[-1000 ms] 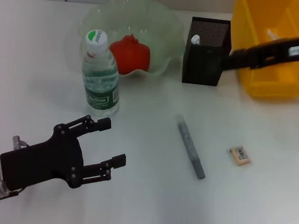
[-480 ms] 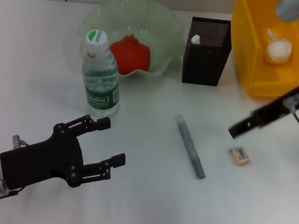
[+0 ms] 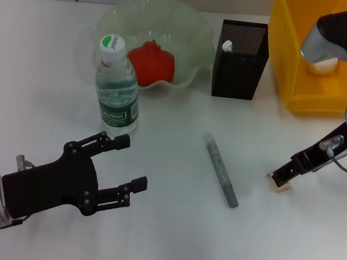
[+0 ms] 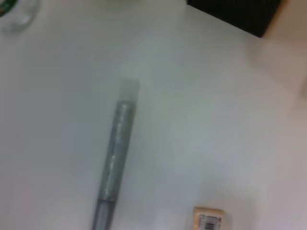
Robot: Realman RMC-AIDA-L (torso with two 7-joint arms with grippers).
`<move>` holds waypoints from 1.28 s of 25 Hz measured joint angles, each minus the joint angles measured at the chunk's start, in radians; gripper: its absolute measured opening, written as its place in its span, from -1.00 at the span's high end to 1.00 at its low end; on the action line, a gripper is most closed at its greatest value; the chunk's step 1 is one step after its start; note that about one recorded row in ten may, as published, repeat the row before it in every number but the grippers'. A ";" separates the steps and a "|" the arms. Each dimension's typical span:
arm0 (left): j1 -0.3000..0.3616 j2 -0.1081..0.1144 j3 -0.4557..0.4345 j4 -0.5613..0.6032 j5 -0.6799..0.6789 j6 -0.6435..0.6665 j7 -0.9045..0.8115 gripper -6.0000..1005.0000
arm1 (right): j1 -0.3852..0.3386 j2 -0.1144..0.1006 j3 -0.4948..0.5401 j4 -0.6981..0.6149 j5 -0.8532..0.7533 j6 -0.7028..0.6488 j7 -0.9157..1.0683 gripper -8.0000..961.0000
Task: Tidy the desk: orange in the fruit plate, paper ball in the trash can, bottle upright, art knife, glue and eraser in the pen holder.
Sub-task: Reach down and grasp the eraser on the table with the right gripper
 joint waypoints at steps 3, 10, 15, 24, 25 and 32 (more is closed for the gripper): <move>0.000 0.000 0.000 0.000 0.000 0.000 0.000 -0.65 | -0.001 0.002 -0.028 0.027 -0.016 0.034 0.021 -0.73; 0.000 -0.001 0.000 0.001 0.000 0.000 -0.001 -0.65 | 0.003 0.004 -0.069 0.071 -0.012 0.085 0.043 -0.73; 0.000 -0.001 0.000 0.001 0.000 0.000 -0.001 -0.65 | 0.004 0.004 -0.076 0.084 -0.002 0.114 0.053 -0.72; -0.001 -0.002 0.000 0.001 0.000 0.000 -0.001 -0.65 | 0.015 0.004 -0.087 0.127 0.019 0.143 0.053 -0.46; -0.001 -0.002 0.000 0.001 0.000 0.000 -0.001 -0.65 | 0.015 0.004 -0.090 0.128 0.020 0.144 0.053 -0.40; 0.002 -0.002 0.000 0.001 0.000 0.001 -0.002 -0.65 | 0.018 0.004 -0.104 0.128 0.028 0.152 0.053 -0.06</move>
